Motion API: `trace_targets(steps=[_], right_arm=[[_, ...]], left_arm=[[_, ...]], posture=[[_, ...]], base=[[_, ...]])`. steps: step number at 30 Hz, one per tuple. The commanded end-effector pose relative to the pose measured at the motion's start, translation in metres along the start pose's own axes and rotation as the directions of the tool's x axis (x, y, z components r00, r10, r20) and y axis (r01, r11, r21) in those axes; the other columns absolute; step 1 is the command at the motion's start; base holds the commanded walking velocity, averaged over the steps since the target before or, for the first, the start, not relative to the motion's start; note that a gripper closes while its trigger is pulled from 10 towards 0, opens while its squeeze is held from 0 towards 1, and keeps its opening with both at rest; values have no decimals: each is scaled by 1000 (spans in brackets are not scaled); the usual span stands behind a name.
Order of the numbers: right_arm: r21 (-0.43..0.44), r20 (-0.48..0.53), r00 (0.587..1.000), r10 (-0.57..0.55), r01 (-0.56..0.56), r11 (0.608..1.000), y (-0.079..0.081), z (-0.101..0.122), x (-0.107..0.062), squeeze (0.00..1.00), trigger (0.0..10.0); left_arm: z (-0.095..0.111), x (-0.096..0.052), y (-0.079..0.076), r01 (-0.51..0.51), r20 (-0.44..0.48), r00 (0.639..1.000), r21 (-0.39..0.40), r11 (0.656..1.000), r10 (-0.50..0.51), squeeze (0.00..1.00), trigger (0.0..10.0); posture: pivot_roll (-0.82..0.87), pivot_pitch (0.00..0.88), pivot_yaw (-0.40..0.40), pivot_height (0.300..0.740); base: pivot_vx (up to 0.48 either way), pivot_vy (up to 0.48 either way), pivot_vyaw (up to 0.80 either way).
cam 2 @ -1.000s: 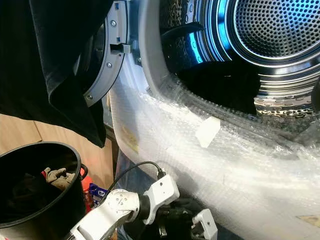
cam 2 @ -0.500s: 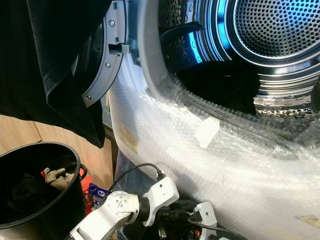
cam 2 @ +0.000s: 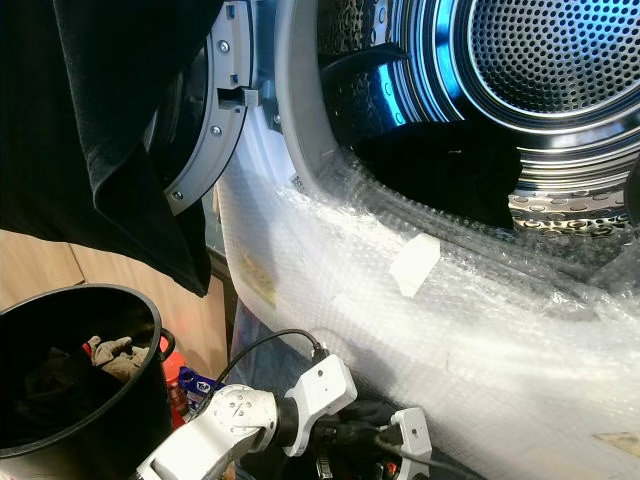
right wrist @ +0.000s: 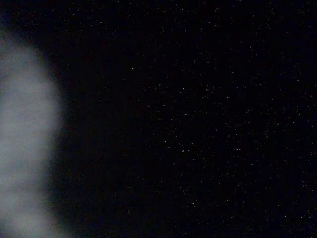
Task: Clothes washing
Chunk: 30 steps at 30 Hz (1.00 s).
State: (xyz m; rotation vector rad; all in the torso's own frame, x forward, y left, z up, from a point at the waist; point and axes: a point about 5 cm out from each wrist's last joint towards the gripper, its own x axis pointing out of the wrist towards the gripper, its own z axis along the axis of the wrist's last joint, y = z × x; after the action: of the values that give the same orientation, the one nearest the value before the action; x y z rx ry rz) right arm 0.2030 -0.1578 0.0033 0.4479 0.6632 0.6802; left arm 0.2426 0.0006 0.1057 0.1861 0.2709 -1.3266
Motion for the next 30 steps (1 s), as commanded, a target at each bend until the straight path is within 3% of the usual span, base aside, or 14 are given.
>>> trace_targets(steps=[1,7,12,15,30], right_arm=[[-23,43,999,10,-9,1000,1,11,3,0,0],[-30,66,994,85,-84,996,10,17,10,0,0],[-90,16,997,70,-68,994,10,9,13,0,0],[-116,43,997,69,-63,991,10,11,13,0,0],[-155,98,992,73,-57,986,8,20,17,0,0]], left_arm=[[9,1,-5,35,36,999,11,999,-36,0,0],[10,-2,-4,25,35,999,2,1000,-25,0,0],[16,-1,-6,31,69,997,-27,999,-29,0,0],[20,-1,-9,40,105,994,-49,998,-34,0,0],[27,-3,-12,50,117,992,-39,998,-46,0,0]], posture=[[61,0,-118,740],[70,0,-111,740],[72,0,-106,740],[73,0,-105,740],[81,0,-101,740]], base=[[0,0,0],[0,0,0],[0,0,0],[0,0,0],[0,0,0]])
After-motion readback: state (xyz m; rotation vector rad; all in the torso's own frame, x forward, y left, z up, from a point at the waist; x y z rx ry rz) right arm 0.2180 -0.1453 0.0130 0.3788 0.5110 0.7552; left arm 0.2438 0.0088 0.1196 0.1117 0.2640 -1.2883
